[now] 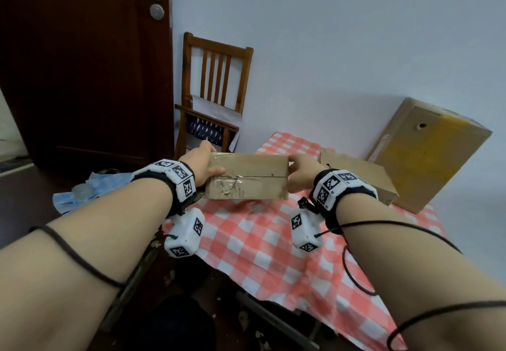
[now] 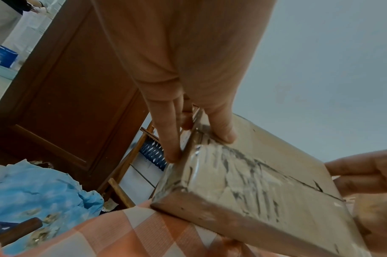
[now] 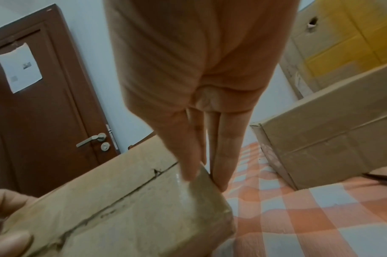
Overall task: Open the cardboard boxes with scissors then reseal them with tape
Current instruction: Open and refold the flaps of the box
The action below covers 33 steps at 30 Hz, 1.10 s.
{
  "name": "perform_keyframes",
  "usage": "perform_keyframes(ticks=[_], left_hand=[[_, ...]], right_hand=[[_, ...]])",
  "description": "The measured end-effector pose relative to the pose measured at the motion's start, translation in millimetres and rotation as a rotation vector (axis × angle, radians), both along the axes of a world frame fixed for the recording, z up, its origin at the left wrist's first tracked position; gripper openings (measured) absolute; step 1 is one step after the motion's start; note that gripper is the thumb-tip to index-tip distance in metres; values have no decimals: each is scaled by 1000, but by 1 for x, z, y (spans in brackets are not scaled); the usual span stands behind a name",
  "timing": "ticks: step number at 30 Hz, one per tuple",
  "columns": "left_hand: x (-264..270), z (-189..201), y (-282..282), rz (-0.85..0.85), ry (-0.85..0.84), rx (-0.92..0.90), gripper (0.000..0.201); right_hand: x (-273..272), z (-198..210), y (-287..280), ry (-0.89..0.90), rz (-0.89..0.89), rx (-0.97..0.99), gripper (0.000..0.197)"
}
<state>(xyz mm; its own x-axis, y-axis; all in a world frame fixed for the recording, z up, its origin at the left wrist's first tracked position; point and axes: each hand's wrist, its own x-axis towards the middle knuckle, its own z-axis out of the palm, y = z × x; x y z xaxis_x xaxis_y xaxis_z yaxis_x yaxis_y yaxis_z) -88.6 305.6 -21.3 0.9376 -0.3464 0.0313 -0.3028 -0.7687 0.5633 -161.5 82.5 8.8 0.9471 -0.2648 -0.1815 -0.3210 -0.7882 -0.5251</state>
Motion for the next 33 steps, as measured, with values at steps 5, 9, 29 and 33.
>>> perform_keyframes(ticks=[5, 9, 29, 33], left_hand=[[-1, 4, -5, 40, 32, -79, 46], [-6, 3, -12, 73, 146, -142, 44], [3, 16, 2, -35, 242, -86, 50], [7, 14, -1, -31, 262, -20, 78]], right_hand=[[-1, -5, -3, -70, -66, 109, 48], [1, -9, 0, -81, -138, 219, 22], [17, 12, -9, -238, -135, 496, 30], [20, 33, -6, -333, 21, 402, 40]])
